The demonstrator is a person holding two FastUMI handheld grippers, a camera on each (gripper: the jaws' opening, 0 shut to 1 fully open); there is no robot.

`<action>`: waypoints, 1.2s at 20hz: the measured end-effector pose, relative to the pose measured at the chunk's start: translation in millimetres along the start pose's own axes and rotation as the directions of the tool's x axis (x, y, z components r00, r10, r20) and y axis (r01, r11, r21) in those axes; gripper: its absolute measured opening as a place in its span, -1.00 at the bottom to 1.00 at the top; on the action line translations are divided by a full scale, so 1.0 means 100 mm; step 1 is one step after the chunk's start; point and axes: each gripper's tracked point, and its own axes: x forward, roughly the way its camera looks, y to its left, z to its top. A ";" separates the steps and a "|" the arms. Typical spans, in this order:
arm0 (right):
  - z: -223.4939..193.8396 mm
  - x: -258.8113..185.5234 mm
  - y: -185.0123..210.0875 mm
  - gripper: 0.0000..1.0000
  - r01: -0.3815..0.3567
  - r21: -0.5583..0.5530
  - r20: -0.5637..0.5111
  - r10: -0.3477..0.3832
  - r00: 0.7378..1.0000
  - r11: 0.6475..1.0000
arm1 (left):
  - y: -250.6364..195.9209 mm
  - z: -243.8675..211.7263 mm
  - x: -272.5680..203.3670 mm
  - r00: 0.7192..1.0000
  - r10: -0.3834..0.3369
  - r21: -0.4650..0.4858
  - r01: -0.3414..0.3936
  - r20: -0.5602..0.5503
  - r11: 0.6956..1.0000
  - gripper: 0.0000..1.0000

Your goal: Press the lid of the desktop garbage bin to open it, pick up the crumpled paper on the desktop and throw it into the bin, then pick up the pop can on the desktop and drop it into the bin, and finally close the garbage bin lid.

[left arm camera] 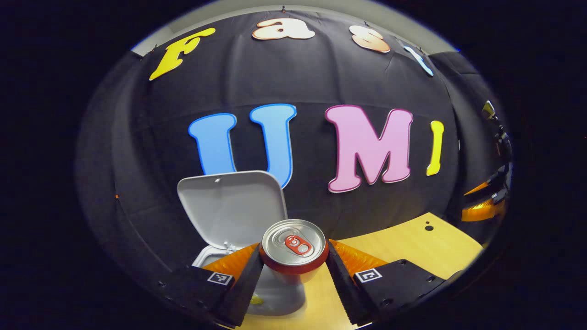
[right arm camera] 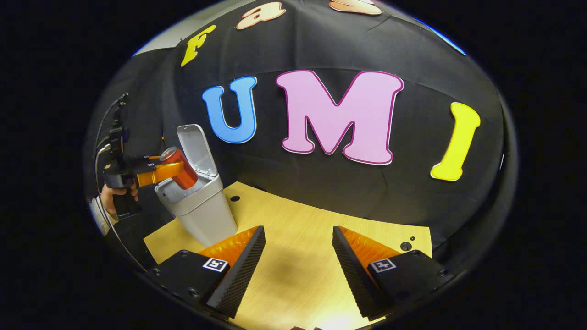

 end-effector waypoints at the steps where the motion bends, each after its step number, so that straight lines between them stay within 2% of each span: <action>1: -0.03 -0.01 -0.02 0.92 0.003 0.003 -0.002 -0.003 1.000 1.000 | 0.08 -0.09 0.01 1.000 0.015 -0.023 -0.016 -0.027 1.000 0.63; 5: -0.11 -0.05 -0.12 0.91 0.021 0.031 -0.019 -0.020 1.000 0.999 | 0.38 -0.53 0.12 0.987 0.082 -0.048 -0.090 -0.141 0.995 0.63; 7: -0.09 -0.05 -0.18 0.91 0.030 0.059 -0.015 -0.029 0.999 0.998 | 0.33 -0.68 0.15 0.983 0.057 -0.070 -0.070 -0.177 0.995 0.64; 9: -0.09 -0.05 -0.24 0.92 0.033 0.098 -0.018 -0.031 0.999 0.995 | 0.32 -0.70 0.19 0.985 0.046 -0.092 -0.062 -0.166 0.994 0.65; 12: -0.12 -0.02 -0.34 0.88 0.044 0.116 -0.024 -0.041 0.999 0.992 | 0.40 -0.53 0.19 0.991 0.084 -0.096 -0.094 -0.103 0.991 0.72; 14: -0.16 0.00 -0.40 0.86 0.048 0.117 -0.031 -0.045 0.999 0.992 | 0.39 -0.31 0.14 0.996 0.080 -0.116 -0.084 -0.033 0.990 0.75; 16: -0.21 0.02 -0.44 0.86 0.043 0.126 -0.038 -0.039 0.999 0.991 | 0.43 -0.13 0.10 0.996 0.086 -0.121 -0.084 0.012 0.989 0.87; 21: -0.25 0.06 -0.52 0.88 0.034 0.141 -0.036 -0.029 0.999 0.989 | 0.65 0.31 0.08 0.987 0.132 -0.136 -0.118 0.096 0.984 0.86; 24: -0.27 0.07 -0.58 0.87 0.034 0.111 -0.026 -0.031 0.999 0.993 | 0.93 0.72 0.17 0.975 0.175 -0.217 -0.142 0.139 0.966 0.85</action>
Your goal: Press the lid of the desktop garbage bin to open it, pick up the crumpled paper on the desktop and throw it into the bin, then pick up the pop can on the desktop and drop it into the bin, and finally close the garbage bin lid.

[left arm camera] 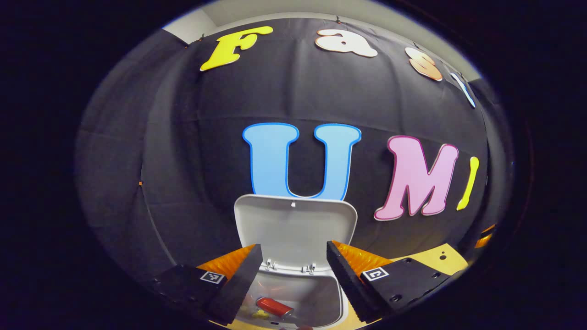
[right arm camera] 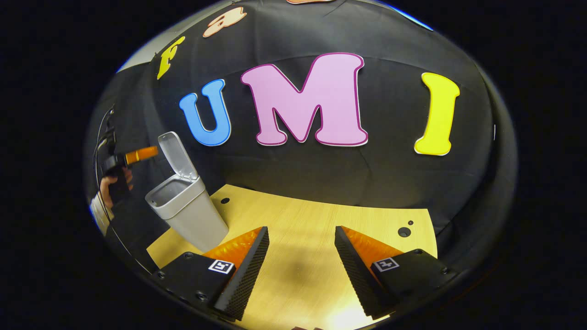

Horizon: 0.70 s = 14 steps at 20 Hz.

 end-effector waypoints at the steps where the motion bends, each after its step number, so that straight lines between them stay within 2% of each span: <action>1: -0.03 0.02 0.00 0.87 -0.005 -0.009 0.000 0.005 1.000 1.000 | 0.07 0.16 0.07 1.000 0.009 -0.008 -0.009 0.023 1.000 0.85; 4: -0.14 0.06 0.03 0.87 -0.029 -0.034 -0.023 0.029 0.999 0.999 | 0.22 0.63 0.36 0.996 0.021 -0.003 -0.021 0.088 1.000 0.85; 6: -0.20 0.10 0.04 0.87 -0.042 -0.049 -0.043 0.039 0.998 0.998 | 0.22 0.72 0.60 0.997 0.006 0.047 -0.009 0.079 0.999 0.85; 10: -0.19 0.11 0.10 0.88 -0.049 -0.036 -0.038 0.048 0.998 0.998 | 0.13 0.46 0.98 0.997 -0.024 0.080 0.030 -0.075 0.996 0.85; 12: -0.17 0.09 0.15 0.87 -0.050 -0.033 -0.030 0.049 0.998 0.998 | 0.15 0.21 0.98 0.985 -0.013 0.144 0.037 -0.170 0.989 0.87; 14: -0.18 0.09 0.17 0.87 -0.047 -0.035 -0.039 0.045 0.998 0.998 | 0.11 0.22 0.93 0.980 -0.033 0.170 0.066 -0.195 0.983 0.95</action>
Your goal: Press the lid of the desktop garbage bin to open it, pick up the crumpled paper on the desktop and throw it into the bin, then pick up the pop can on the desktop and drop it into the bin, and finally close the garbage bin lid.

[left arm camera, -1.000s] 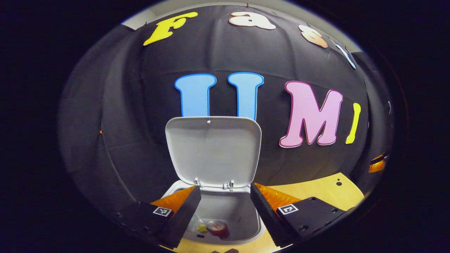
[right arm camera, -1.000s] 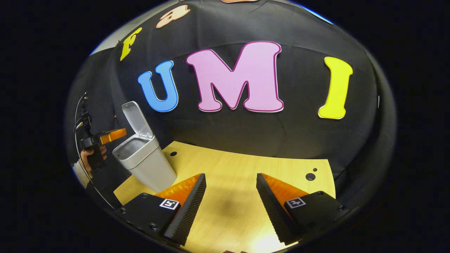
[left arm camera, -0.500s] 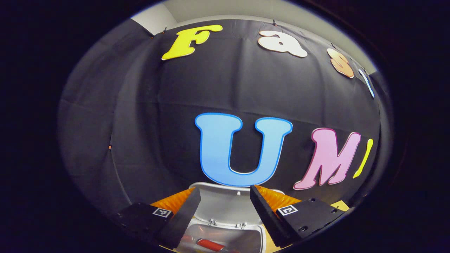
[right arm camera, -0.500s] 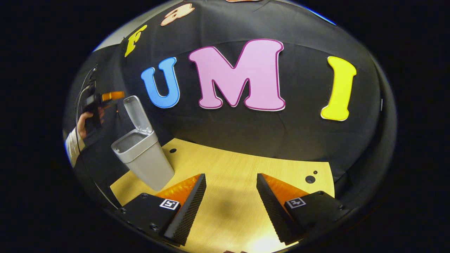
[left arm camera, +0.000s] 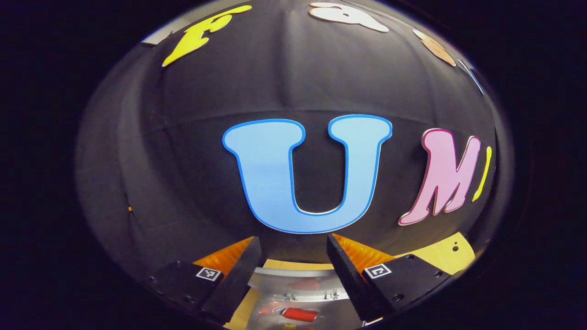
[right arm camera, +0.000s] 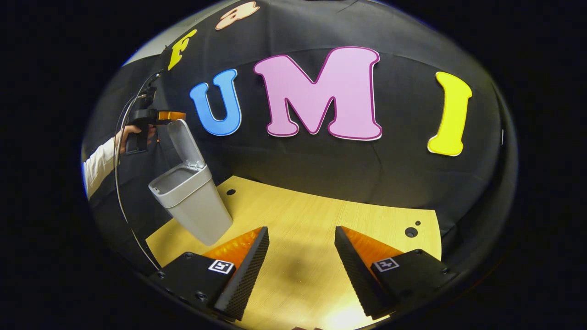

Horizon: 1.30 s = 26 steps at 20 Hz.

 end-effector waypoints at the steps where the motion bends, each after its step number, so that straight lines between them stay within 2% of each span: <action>1: 0.00 -0.01 0.03 0.88 0.000 0.000 0.002 0.000 1.000 1.000 | -0.01 -0.04 -0.09 0.999 -0.007 0.004 0.007 -0.035 1.000 0.92; 6: 0.06 0.02 0.17 0.87 0.001 0.010 0.014 -0.001 1.000 1.000 | 0.07 -0.79 -0.54 0.970 -0.010 0.071 0.028 -0.244 0.997 0.89; 8: 0.10 0.04 0.22 0.87 0.000 0.018 0.021 -0.001 1.000 1.000 | 0.03 -1.08 -0.64 0.956 -0.030 0.043 0.044 -0.291 0.998 0.91; 10: 0.12 0.06 0.29 0.87 -0.005 0.034 0.025 0.004 1.000 0.999 | -0.03 -1.37 -0.76 0.928 -0.047 0.009 0.054 -0.369 0.999 0.92; 12: 0.14 0.06 0.35 0.87 -0.009 0.038 0.027 0.008 1.000 0.999 | -0.03 -1.46 -0.79 0.932 -0.054 0.026 0.067 -0.359 0.997 0.99; 14: 0.13 0.05 0.37 0.88 -0.002 0.021 0.027 0.001 1.000 1.000 | -0.05 -1.49 -0.79 0.933 -0.052 0.070 0.082 -0.355 0.994 0.98; 21: 0.06 -0.03 0.39 0.87 -0.004 0.037 0.031 0.002 1.000 0.999 | -0.14 -1.92 -0.88 0.865 -0.062 0.107 0.132 -0.498 0.986 0.97; 25: -0.02 -0.07 0.31 0.87 0.022 0.037 0.029 -0.023 0.999 0.999 | -0.16 -1.97 -0.81 0.863 -0.063 0.140 0.153 -0.502 0.978 0.97; 26: -0.04 -0.07 0.32 0.87 0.018 0.044 0.028 -0.019 0.999 0.999 | -0.17 -1.99 -0.81 0.855 -0.066 0.132 0.155 -0.515 0.979 0.94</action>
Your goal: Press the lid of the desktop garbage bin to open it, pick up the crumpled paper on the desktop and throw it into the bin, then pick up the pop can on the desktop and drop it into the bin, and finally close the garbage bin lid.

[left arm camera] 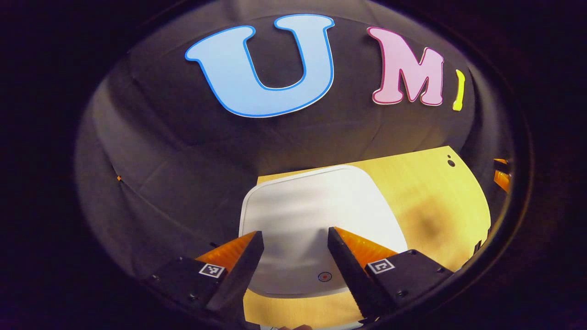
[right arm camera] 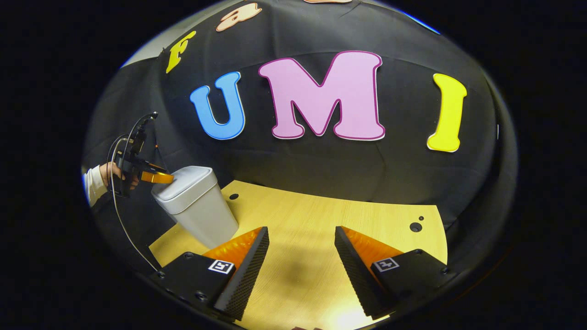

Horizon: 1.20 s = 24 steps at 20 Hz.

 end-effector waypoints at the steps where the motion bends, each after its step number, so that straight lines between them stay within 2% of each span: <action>1: -0.01 -0.01 0.01 0.87 -0.006 0.006 -0.001 0.006 1.000 1.000 | -0.01 -0.01 0.00 1.000 -0.005 -0.004 0.005 -0.003 1.000 0.95; 5: -0.03 -0.06 -0.02 0.87 -0.006 -0.008 0.005 0.006 1.000 1.000 | -0.08 -0.10 0.05 0.998 -0.065 -0.125 0.061 -0.027 0.990 0.93; 8: -0.08 -0.11 -0.02 0.87 -0.010 -0.001 0.002 0.010 1.000 1.000 | -0.07 -0.09 0.04 0.998 -0.057 -0.121 0.054 -0.021 0.991 0.94; 10: -0.08 -0.18 -0.05 0.87 -0.006 -0.013 0.003 0.006 1.000 1.000 | -0.11 -0.01 0.02 0.999 -0.049 -0.146 0.050 0.006 0.988 0.94; 12: -0.05 -0.26 -0.07 0.87 -0.006 -0.029 0.012 0.006 1.000 1.000 | -0.12 0.05 0.00 0.996 -0.013 -0.192 0.030 0.088 0.981 0.97; 14: 0.01 -0.35 -0.11 0.87 0.000 -0.051 0.023 0.001 1.000 0.999 | -0.22 0.17 -0.10 0.986 -0.005 -0.227 0.044 0.169 0.973 0.91; 17: 0.12 -0.45 -0.12 0.87 0.008 -0.075 0.049 -0.004 0.999 0.997 | -0.41 0.39 -0.35 0.947 0.011 -0.257 0.076 0.321 0.964 0.90; 21: 0.19 -0.64 0.00 0.88 0.011 -0.113 0.096 0.000 0.995 0.993 | -0.63 0.56 -0.94 0.886 0.045 -0.220 0.065 0.461 0.973 0.90; 24: 0.21 -0.84 0.15 0.90 0.014 -0.155 0.140 0.008 0.990 0.988 | -0.99 0.58 -1.40 0.833 0.028 -0.210 0.107 0.552 0.972 0.90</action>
